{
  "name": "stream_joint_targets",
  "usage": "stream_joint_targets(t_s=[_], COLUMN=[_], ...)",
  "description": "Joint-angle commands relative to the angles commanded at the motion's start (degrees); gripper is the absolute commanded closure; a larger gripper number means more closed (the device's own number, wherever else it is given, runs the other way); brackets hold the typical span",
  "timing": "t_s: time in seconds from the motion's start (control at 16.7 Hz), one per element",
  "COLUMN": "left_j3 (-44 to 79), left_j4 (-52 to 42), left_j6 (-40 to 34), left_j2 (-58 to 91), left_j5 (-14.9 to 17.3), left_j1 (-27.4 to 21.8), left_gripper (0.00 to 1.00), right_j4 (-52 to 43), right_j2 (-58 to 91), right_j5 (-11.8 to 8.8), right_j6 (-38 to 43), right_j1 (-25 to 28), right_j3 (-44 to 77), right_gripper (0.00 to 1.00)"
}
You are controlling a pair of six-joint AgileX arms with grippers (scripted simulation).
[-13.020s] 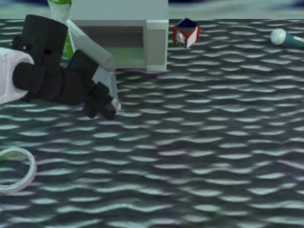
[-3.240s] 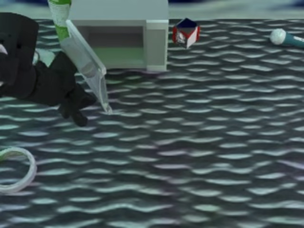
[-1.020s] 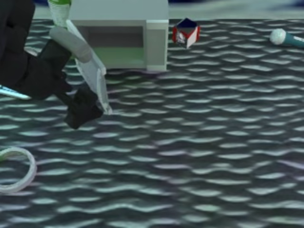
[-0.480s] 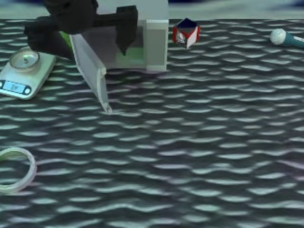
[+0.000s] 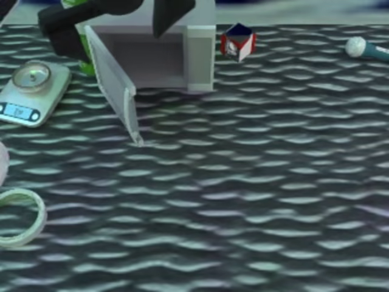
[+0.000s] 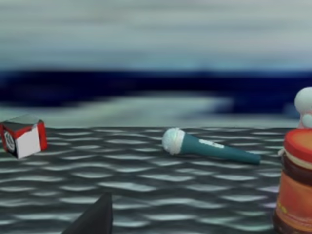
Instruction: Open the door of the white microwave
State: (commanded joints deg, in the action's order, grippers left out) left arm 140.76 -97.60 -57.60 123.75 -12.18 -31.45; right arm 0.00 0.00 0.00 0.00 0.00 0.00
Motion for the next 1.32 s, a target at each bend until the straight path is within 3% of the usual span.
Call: stream_joint_targets(t_s=[0.18, 0.6, 1.32], left_j3=[4.5, 3.9, -28.6], left_j4=[-4.0, -3.4, 23.1], left_j6=[-4.9, -5.0, -1.5], left_j2=[2.0, 1.8, -4.7], left_j5=[-2.8, -2.9, -2.6], left_j1=[-1.1, -0.8, 2.5], left_gripper=[0.0, 0.0, 0.0], right_j4=[0.0, 0.0, 0.0], right_j2=[0.0, 0.0, 0.0], right_j5=[0.0, 0.0, 0.0], right_j6=[0.0, 0.0, 0.0], right_j1=[0.0, 0.0, 0.0], right_j3=[0.0, 0.0, 0.0], right_gripper=[0.0, 0.0, 0.0])
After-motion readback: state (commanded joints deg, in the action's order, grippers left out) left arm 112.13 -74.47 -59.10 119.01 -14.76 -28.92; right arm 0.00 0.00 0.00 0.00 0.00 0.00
